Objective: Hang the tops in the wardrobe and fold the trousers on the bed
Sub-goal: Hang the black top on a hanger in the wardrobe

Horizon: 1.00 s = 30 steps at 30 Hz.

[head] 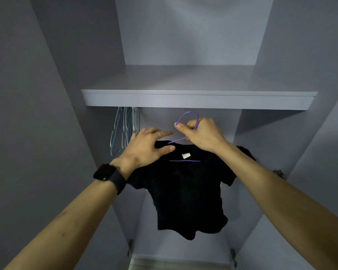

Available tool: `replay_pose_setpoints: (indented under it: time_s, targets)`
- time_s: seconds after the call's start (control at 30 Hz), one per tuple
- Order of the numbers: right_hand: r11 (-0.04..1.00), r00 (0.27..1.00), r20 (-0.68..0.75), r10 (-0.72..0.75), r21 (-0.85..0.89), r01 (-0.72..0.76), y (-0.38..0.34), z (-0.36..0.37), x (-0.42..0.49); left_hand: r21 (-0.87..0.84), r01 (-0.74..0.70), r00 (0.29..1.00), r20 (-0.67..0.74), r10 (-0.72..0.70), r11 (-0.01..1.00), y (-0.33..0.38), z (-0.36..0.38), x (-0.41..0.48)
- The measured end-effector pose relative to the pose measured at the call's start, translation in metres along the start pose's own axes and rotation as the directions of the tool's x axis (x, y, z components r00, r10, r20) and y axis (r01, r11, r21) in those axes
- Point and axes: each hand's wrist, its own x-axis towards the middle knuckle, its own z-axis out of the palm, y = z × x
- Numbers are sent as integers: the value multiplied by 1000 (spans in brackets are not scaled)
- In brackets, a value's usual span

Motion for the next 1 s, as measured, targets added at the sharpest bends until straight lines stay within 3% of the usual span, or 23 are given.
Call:
replay_pose_setpoints:
  time_s: [0.1, 0.23, 0.3, 0.37, 0.4, 0.53, 0.63, 0.7, 0.77, 0.8, 0.87, 1.0]
  targets:
    - [996, 1000, 12, -9, 85, 8, 2, 10, -10, 83, -124, 992, -28, 126, 989, 10, 1, 0]
    - [931, 998, -7, 58, 361, -51, 34, 4, -24, 124, -81, 994, -64, 90, 989, 12, 10, -4]
    - [931, 972, 157, 173, 296, -213, 58, 0, -33, 109, -40, 992, -115, 52, 993, 6, 12, -10]
    - [920, 886, 336, 318, 118, -375, 79, 7, -43, 81, -4, 993, -121, 14, 997, -2, 13, -14]
    - [903, 864, 366, 347, 119, -413, 87, 16, -48, 77, -3, 995, -101, 11, 997, -5, 14, -16]
    - [901, 947, 194, 256, 308, -307, 82, 54, -64, 19, -83, 994, -64, 84, 996, 4, 24, -15]
    - [937, 985, 80, 150, 307, -168, 69, 67, -66, -219, -22, 999, -29, 16, 975, 21, 30, -8]
    - [964, 989, -119, 82, 262, -49, 65, 66, -67, -225, 25, 1000, -9, -28, 974, 17, 32, -3]
    - [981, 948, -317, -34, 172, 93, 68, 60, -72, -217, 78, 997, -6, -81, 973, 9, 34, -6]
    - [985, 939, -331, -93, 110, 136, 71, 57, -76, -227, 96, 995, -20, -103, 969, 4, 34, -7]
    - [992, 969, -214, -125, 3, 128, 79, 54, -86, -286, 119, 989, -45, -137, 951, -4, 34, -9]
    - [998, 993, -108, 53, 39, -49, 103, 42, -94, -322, 105, 994, -5, -113, 941, -7, 30, -4]
